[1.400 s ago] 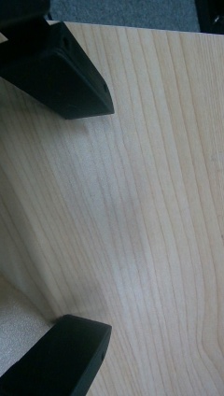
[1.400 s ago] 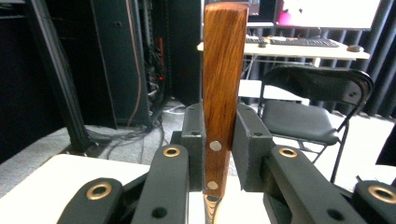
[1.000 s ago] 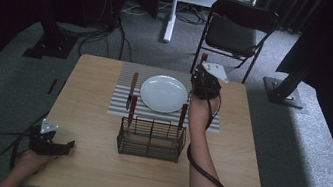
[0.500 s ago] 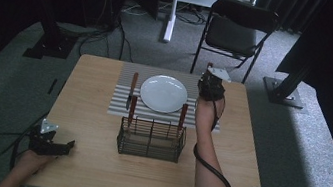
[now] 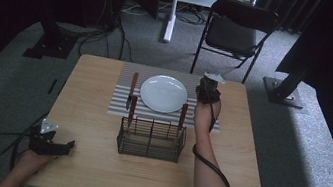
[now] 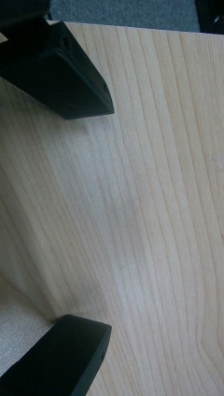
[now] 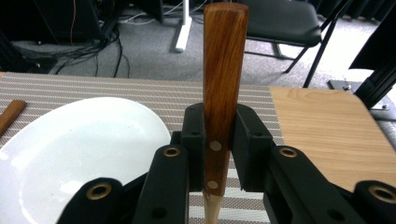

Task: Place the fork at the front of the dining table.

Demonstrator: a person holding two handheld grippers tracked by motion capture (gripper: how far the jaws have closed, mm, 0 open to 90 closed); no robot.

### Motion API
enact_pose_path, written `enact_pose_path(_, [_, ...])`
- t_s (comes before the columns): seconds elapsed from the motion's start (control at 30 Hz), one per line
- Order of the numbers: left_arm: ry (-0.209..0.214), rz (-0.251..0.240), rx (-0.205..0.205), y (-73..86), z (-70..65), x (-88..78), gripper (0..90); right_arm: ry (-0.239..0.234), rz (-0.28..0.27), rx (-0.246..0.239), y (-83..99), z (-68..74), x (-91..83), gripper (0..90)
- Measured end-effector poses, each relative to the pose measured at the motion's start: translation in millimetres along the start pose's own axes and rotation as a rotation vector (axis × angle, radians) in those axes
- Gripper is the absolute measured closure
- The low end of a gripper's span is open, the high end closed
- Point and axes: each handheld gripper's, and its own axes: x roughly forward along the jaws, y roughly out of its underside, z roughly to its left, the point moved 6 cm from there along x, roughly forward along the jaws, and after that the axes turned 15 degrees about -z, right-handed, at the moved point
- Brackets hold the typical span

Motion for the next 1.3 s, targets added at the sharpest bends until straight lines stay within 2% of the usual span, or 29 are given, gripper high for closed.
enact_pose_path(0.37, [0.000, 0.000, 0.000, 0.0, 0.0, 0.0, 0.0, -0.002, 0.050, -0.014, 14.3, -1.1, 27.6, 76.0])
enact_pose_path(0.6, [0.000, -0.001, 0.000, 0.0, 0.0, 0.0, 0.0, -0.005, 0.089, -0.006, 14.0, -4.1, 52.1, 76.0])
enact_pose_path(0.77, [0.000, 0.000, 0.000, 0.0, 0.0, 0.0, 0.0, -0.014, 0.156, 0.003, 16.2, -4.3, 76.5, 76.0])
enact_pose_path(0.97, [0.000, -0.001, 0.000, 0.0, 0.0, 0.0, 0.0, -0.006, 0.243, 0.039, 28.4, -4.9, 107.5, 76.0])
enact_pose_path(1.2, [0.000, -0.001, 0.000, 0.0, -0.1, 0.0, 0.0, -0.007, 0.306, 0.032, 42.0, -1.8, 125.5, 76.0])
enact_pose_path(1.3, [0.000, -0.001, 0.000, 0.0, 0.0, 0.0, 0.0, -0.010, 0.336, 0.053, 50.8, -1.3, 131.2, 76.0])
